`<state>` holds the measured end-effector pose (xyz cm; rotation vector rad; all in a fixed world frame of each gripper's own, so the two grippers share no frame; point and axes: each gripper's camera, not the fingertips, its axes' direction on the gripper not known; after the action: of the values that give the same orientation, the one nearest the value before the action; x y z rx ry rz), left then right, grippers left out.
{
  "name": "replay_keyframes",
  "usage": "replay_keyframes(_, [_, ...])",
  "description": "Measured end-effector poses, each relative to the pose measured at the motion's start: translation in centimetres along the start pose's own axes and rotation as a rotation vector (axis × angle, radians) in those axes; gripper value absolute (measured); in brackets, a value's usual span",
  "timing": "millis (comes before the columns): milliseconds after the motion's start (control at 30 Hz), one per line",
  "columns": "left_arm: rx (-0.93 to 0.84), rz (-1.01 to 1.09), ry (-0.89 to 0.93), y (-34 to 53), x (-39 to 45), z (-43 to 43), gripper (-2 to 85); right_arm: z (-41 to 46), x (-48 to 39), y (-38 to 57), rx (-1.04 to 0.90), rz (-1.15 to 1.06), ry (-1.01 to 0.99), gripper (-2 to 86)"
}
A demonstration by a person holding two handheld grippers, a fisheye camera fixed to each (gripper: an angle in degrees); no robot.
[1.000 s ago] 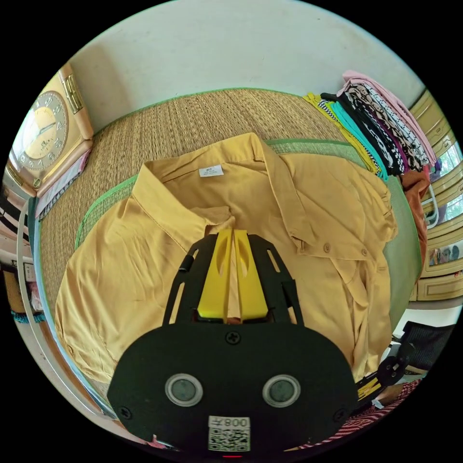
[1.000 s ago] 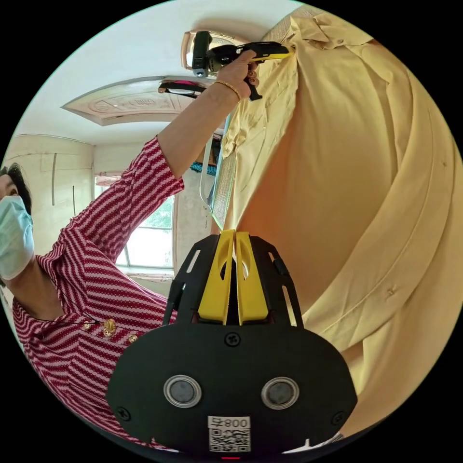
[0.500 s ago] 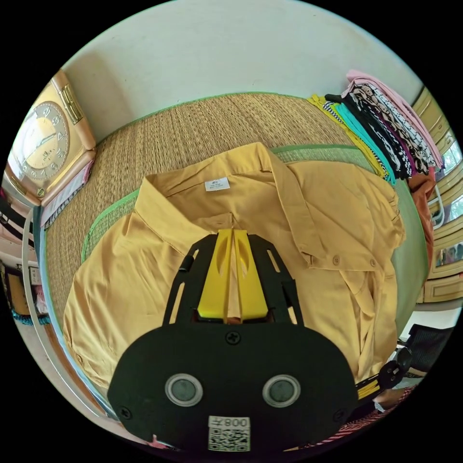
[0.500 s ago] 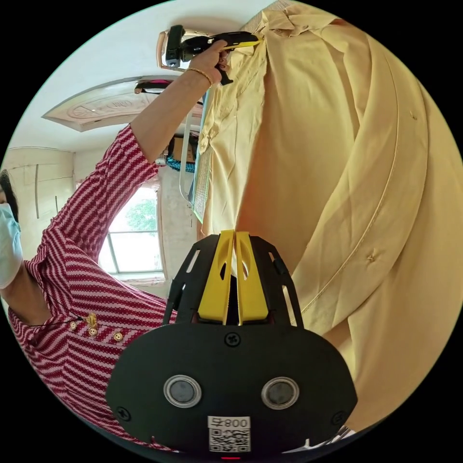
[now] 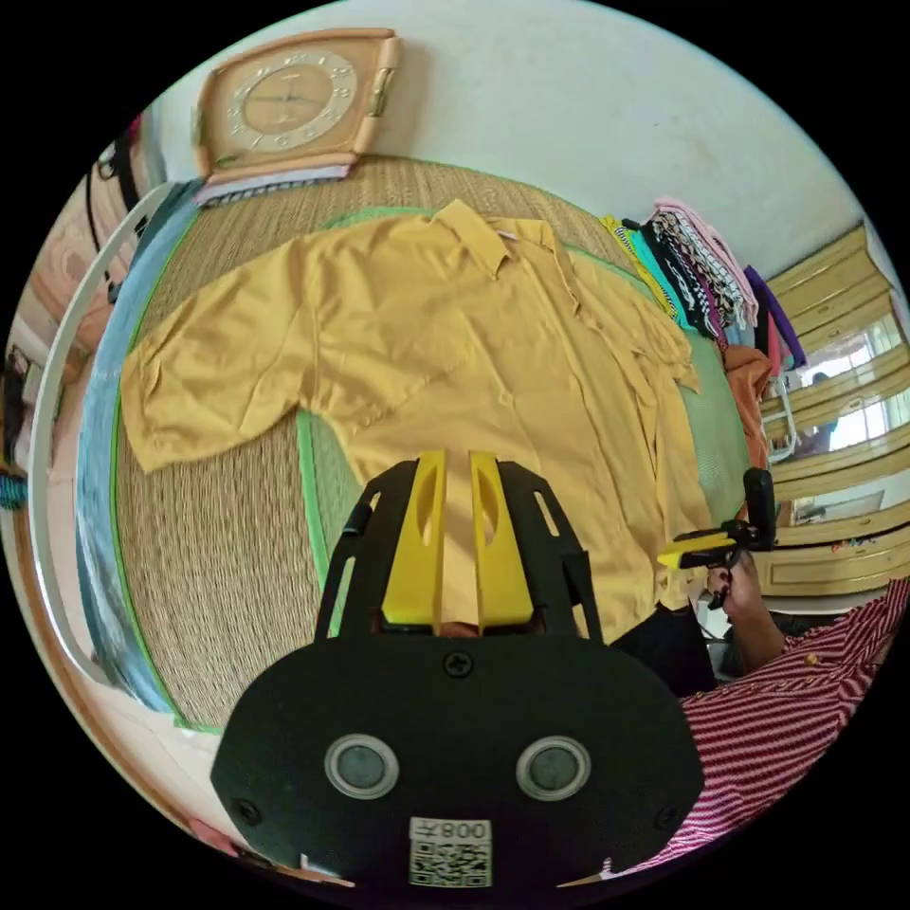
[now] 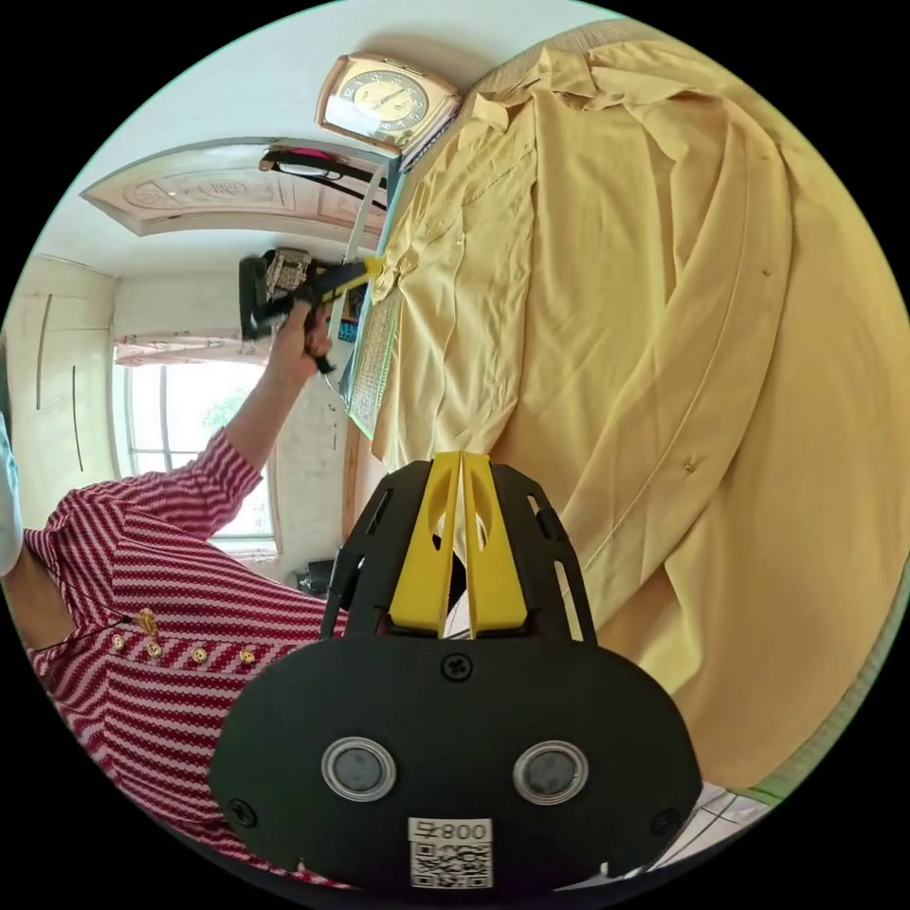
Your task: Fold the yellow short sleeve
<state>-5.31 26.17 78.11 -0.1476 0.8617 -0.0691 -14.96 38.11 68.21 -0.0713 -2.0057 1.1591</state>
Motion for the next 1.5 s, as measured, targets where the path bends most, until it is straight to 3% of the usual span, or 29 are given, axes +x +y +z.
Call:
replay_keyframes(167, [-0.135,-0.233,0.093,16.1,-5.1,0.4,7.5,3.1,-2.3,-0.6,-0.059,-0.040,0.035,0.1])
replay_keyframes(267, [-0.091,-0.286,0.103,19.7,-5.4,0.6,5.7,5.8,-2.7,-0.9,-0.112,-0.035,0.096,0.2])
replay_keyframes(600, [-0.133,-0.233,0.038,20.3,-5.9,-1.4,3.1,8.9,-2.9,0.0,-0.105,0.038,0.090,0.5])
replay_keyframes(733, [-0.029,-0.207,0.040,20.0,-5.0,-4.7,5.5,7.2,-4.8,0.6,-0.059,0.015,0.117,1.9])
replay_keyframes(900, [0.050,-0.025,0.078,16.2,0.8,-5.8,6.3,0.4,-5.0,2.6,0.106,0.052,0.231,4.8])
replay_keyframes(1167, [-0.023,0.266,0.306,5.3,15.2,5.1,7.1,-5.2,-1.6,6.3,0.210,0.192,0.291,7.8])
replay_keyframes(1367, [0.017,0.266,0.383,-7.3,19.0,10.8,7.9,-3.2,-0.6,6.3,0.136,0.206,0.231,8.1])
replay_keyframes(1500, [0.042,0.187,0.340,-15.5,18.5,14.6,8.3,-2.8,-0.5,6.5,0.130,0.200,0.198,7.3])
